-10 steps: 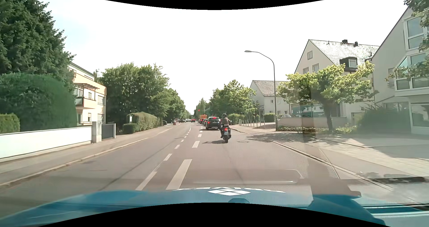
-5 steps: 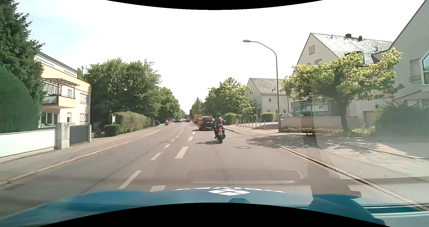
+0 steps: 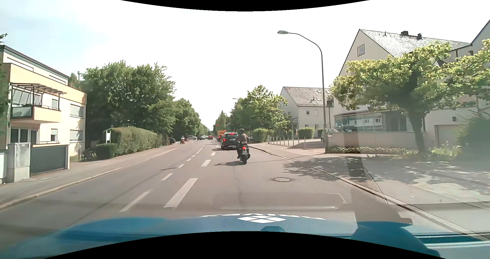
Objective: Follow the waypoints while adhering to traffic rules and regulations
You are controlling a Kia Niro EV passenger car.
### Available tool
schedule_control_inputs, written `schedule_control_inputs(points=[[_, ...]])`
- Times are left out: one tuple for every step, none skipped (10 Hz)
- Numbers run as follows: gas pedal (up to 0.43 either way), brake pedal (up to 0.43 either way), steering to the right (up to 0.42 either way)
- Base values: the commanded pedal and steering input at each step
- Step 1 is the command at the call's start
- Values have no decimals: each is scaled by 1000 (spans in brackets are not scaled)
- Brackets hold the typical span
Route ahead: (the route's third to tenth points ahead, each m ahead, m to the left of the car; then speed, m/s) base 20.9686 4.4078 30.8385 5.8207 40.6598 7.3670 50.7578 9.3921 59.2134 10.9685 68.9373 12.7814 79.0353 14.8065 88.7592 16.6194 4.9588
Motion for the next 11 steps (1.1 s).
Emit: schedule_control_inputs(points=[[0,128,16],[0,128,16],[0,134,14],[0,134,10],[0,134,7],[0,134,3],[0,140,-5],[0,146,-17],[0,146,-24],[0,152,-31],[0,146,-41]])
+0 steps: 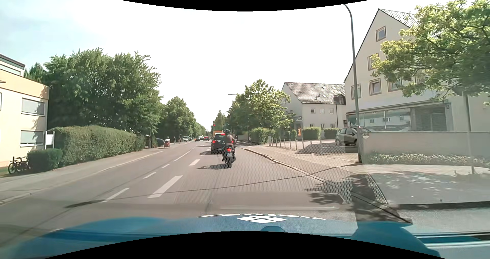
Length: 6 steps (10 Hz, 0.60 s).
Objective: Follow the waypoints while adhering to traffic rules and regulations
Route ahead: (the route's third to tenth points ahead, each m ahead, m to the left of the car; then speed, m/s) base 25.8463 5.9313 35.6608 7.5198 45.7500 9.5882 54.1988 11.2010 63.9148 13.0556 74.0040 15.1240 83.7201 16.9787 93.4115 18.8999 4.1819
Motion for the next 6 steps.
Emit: schedule_control_inputs(points=[[0,140,-49],[0,128,-53],[0,116,-54],[0,116,-54],[0,134,-54],[0,134,-54]])
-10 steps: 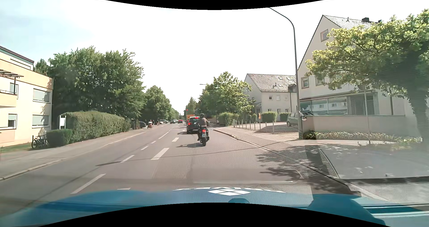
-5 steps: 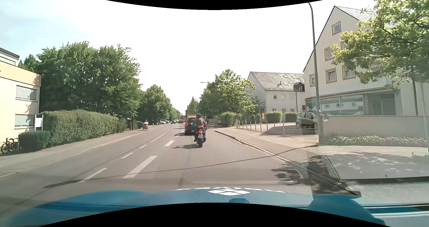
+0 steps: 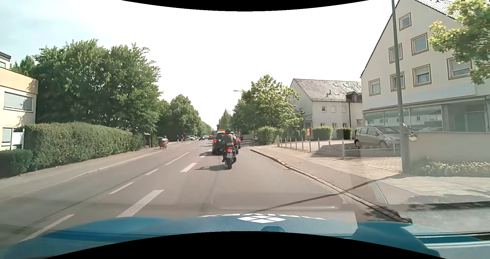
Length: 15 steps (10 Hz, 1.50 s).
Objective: Follow the waypoints while adhering to traffic rules and regulations
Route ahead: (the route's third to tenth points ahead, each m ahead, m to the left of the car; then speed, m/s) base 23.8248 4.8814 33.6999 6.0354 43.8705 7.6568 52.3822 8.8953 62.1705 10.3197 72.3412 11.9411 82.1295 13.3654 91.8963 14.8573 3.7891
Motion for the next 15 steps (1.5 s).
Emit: schedule_control_inputs(points=[[0,134,-58],[0,140,-62],[0,146,-67],[0,152,-72],[0,152,-79],[0,152,-82],[0,152,-83],[0,159,-84],[0,165,-84],[0,171,-84],[0,177,-84],[0,177,-83],[0,177,-81],[0,177,-77],[0,183,-75]])
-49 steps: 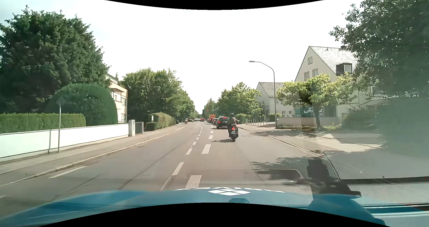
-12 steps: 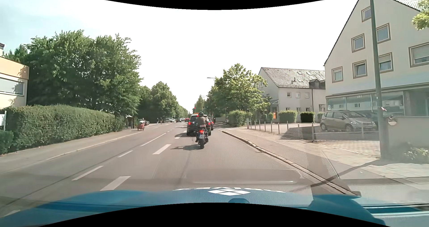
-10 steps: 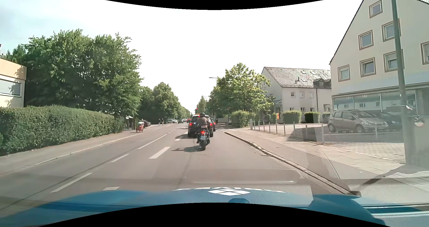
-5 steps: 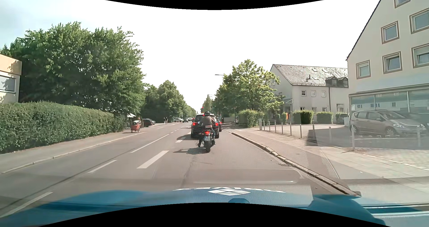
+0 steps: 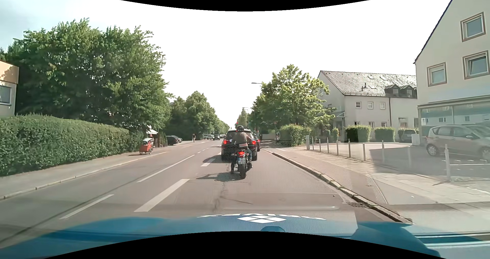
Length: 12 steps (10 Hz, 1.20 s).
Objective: Follow the waypoints while adhering to traffic rules and regulations
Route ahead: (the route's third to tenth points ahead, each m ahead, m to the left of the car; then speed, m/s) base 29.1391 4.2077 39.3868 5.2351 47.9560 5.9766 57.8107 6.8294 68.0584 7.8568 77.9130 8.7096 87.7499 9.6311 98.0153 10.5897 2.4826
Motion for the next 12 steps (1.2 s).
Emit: schedule_control_inputs(points=[[0,183,-70],[0,189,-65],[0,189,-55],[0,189,-47],[0,189,-44],[0,195,-42],[0,189,-36],[0,195,-27],[0,195,-16],[0,195,-9],[0,195,-8],[0,195,-6]])
